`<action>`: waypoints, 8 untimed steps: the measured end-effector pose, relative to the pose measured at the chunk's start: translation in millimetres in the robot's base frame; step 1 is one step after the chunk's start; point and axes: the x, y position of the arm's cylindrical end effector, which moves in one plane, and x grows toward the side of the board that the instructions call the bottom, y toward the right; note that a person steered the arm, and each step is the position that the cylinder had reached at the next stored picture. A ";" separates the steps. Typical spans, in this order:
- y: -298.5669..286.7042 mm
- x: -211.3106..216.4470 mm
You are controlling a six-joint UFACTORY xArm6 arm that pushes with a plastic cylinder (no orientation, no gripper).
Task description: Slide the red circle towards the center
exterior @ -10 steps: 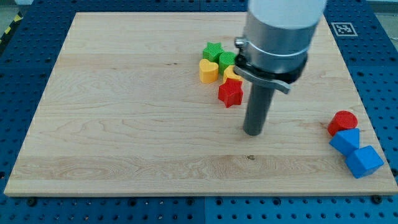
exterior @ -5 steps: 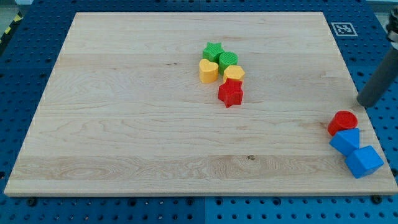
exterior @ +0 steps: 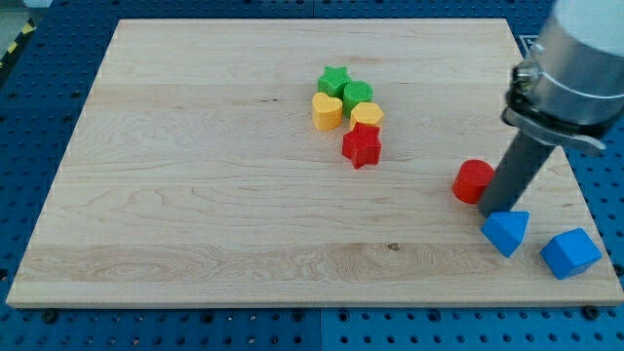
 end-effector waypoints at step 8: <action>-94.7 -31.1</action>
